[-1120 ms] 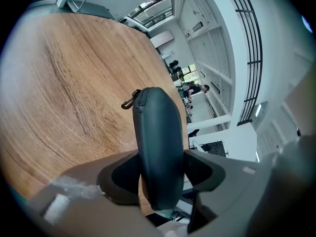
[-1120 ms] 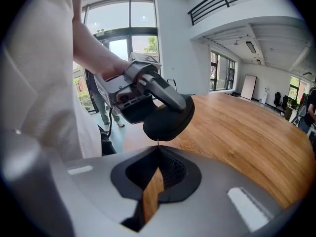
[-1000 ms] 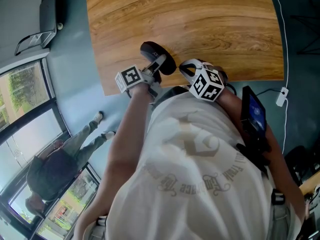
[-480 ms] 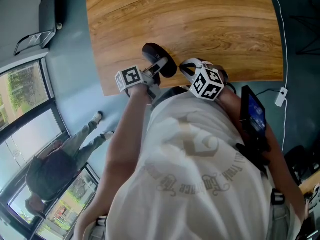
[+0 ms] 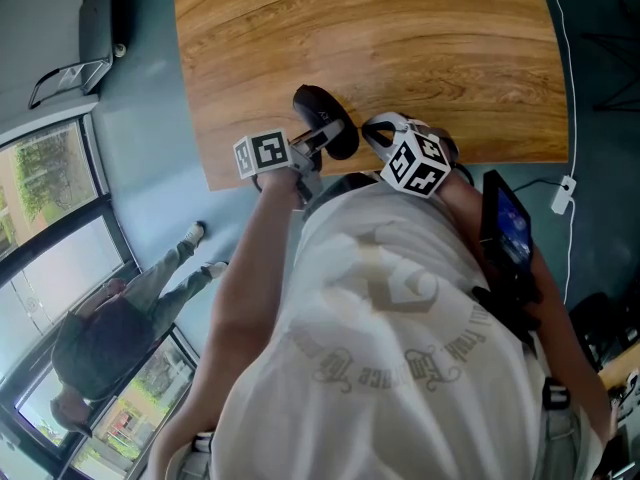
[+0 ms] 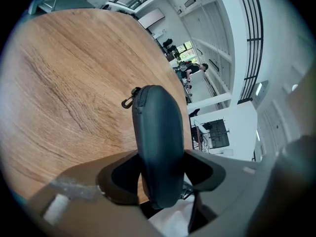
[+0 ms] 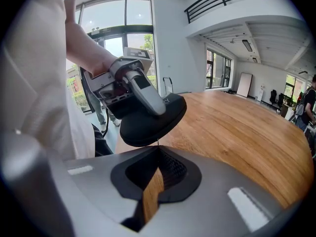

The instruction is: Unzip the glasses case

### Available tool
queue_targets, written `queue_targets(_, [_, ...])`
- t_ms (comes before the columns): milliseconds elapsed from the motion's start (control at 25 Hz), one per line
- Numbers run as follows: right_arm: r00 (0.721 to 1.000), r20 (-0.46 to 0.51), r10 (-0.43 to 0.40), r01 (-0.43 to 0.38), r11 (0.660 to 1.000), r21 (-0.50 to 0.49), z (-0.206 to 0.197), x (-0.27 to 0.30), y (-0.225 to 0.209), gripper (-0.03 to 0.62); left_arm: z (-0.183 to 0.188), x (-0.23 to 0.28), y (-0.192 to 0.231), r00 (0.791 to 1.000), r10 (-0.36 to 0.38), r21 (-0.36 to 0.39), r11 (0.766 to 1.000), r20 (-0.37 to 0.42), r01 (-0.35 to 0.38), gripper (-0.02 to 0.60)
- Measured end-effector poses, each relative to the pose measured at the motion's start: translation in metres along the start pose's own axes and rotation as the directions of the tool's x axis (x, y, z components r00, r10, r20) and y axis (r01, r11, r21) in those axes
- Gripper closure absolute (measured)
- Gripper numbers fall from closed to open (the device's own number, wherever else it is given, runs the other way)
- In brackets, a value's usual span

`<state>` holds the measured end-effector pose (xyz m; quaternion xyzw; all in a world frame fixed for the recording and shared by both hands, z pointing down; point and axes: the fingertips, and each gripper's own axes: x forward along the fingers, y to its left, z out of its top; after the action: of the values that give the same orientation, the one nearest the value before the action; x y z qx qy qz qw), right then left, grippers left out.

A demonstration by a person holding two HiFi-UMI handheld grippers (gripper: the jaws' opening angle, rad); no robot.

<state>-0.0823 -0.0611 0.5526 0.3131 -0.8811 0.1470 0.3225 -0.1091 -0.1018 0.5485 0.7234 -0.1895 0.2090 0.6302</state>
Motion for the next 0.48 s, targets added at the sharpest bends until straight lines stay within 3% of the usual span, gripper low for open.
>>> queue_targets(480, [1.0,-0.01,-0.006,0.006,1.0,-0.025,0.0,0.0,-0.005,0.586,-0.015,0.003,-0.003,0.998,0.011,0.066,0.998,-0.061,-0.007,0.299])
